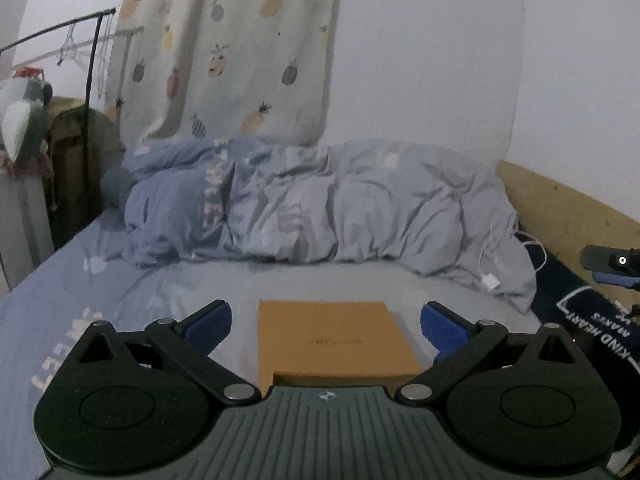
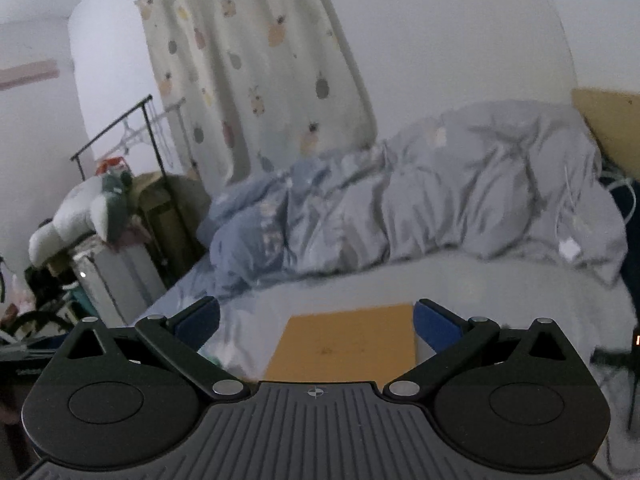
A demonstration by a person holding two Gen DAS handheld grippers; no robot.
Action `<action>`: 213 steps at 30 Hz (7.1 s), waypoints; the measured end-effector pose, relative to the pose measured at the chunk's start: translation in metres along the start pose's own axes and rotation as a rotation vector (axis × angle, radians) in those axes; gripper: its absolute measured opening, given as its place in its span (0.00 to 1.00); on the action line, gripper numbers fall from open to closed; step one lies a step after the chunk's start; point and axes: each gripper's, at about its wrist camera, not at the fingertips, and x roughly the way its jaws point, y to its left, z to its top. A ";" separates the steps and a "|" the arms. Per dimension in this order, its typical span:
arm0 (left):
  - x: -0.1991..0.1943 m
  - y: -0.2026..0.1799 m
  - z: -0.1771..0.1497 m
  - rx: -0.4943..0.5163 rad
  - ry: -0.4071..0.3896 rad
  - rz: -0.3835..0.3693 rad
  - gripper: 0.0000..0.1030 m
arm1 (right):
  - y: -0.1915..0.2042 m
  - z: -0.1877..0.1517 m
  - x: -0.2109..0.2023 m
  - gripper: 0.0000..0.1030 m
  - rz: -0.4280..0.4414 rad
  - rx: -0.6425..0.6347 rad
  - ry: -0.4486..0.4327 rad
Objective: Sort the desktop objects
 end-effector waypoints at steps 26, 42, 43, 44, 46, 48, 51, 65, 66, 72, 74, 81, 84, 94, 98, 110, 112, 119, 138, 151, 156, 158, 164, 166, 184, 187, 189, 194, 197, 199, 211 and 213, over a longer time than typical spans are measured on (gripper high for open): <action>0.120 0.024 0.033 -0.012 0.058 0.063 1.00 | -0.034 0.039 0.149 1.00 0.019 -0.008 0.017; 0.207 0.046 0.007 -0.024 0.162 0.115 1.00 | -0.062 0.008 0.249 1.00 -0.032 -0.010 0.101; 0.212 0.047 0.005 -0.021 0.168 0.116 1.00 | -0.065 0.007 0.254 1.00 -0.028 -0.001 0.108; 0.218 0.048 0.003 -0.020 0.175 0.117 1.00 | -0.068 0.005 0.259 1.00 -0.026 0.006 0.115; 0.230 0.052 -0.001 -0.018 0.197 0.117 1.00 | -0.072 0.002 0.271 1.00 -0.025 0.010 0.134; 0.244 0.056 -0.006 -0.020 0.226 0.112 1.00 | -0.078 -0.001 0.281 1.00 -0.023 0.023 0.150; 0.263 0.062 -0.015 -0.027 0.267 0.110 1.00 | -0.087 -0.007 0.300 1.00 -0.013 0.042 0.199; 0.348 0.088 -0.047 -0.081 0.500 0.101 1.00 | -0.121 -0.063 0.399 1.00 -0.026 0.075 0.559; 0.353 0.091 -0.049 -0.086 0.519 0.097 1.00 | -0.124 -0.068 0.405 1.00 -0.031 0.087 0.588; 0.381 0.103 -0.063 -0.106 0.615 0.059 1.00 | -0.138 -0.094 0.426 1.00 -0.051 0.103 0.670; 0.389 0.105 -0.068 -0.107 0.637 0.048 1.00 | -0.142 -0.101 0.431 1.00 -0.051 0.110 0.689; 0.406 0.113 -0.083 -0.178 0.679 -0.022 1.00 | -0.151 -0.117 0.441 1.00 -0.045 0.128 0.739; 0.413 0.113 -0.087 -0.208 0.706 -0.083 1.00 | -0.151 -0.125 0.447 1.00 -0.027 0.148 0.786; 0.420 0.107 -0.088 -0.214 0.735 -0.069 1.00 | -0.144 -0.130 0.454 1.00 -0.042 0.178 0.797; 0.418 0.106 -0.084 -0.203 0.734 -0.062 1.00 | -0.142 -0.127 0.452 1.00 -0.046 0.171 0.801; 0.393 0.091 -0.052 -0.153 0.663 -0.047 1.00 | -0.131 -0.093 0.434 1.00 -0.067 0.102 0.744; 0.388 0.087 -0.046 -0.142 0.650 -0.047 1.00 | -0.130 -0.087 0.429 1.00 -0.075 0.098 0.730; 0.358 0.075 -0.018 -0.134 0.592 -0.044 1.00 | -0.119 -0.055 0.406 1.00 -0.091 0.096 0.652; 0.252 0.033 0.071 -0.092 0.405 -0.041 1.00 | -0.065 0.040 0.295 1.00 -0.085 0.041 0.487; 0.161 -0.009 0.103 -0.029 0.304 -0.070 1.00 | -0.042 0.078 0.189 1.00 -0.097 0.034 0.399; 0.127 -0.023 0.104 -0.009 0.280 -0.083 1.00 | -0.032 0.080 0.145 1.00 -0.109 0.033 0.377; 0.112 -0.026 0.103 -0.003 0.273 -0.087 1.00 | -0.028 0.079 0.127 1.00 -0.110 0.031 0.370; 0.078 -0.032 0.093 0.002 0.272 -0.091 1.00 | -0.012 0.068 0.080 1.00 -0.115 0.022 0.361; 0.068 -0.032 0.088 0.002 0.275 -0.089 1.00 | -0.008 0.062 0.069 1.00 -0.115 0.022 0.361; 0.002 -0.014 0.024 0.023 0.353 -0.026 1.00 | 0.035 -0.032 0.013 1.00 -0.055 0.064 0.445; -0.001 -0.008 0.014 0.024 0.378 -0.015 1.00 | 0.042 -0.048 0.012 1.00 -0.047 0.077 0.465; -0.004 -0.006 0.007 0.027 0.391 -0.009 1.00 | 0.045 -0.059 0.012 1.00 -0.041 0.088 0.479; -0.006 0.004 -0.009 0.020 0.427 0.000 1.00 | 0.052 -0.083 0.013 1.00 -0.032 0.106 0.513; -0.006 0.010 -0.019 0.011 0.444 0.004 1.00 | 0.057 -0.095 0.014 1.00 -0.030 0.109 0.530; -0.006 0.012 -0.025 0.007 0.456 0.005 1.00 | 0.059 -0.103 0.015 1.00 -0.030 0.112 0.542; 0.009 0.014 -0.057 -0.007 0.509 -0.024 1.00 | 0.049 -0.130 0.017 1.00 -0.062 0.130 0.591; 0.012 0.013 -0.061 -0.002 0.510 -0.030 1.00 | 0.045 -0.135 0.018 1.00 -0.068 0.140 0.598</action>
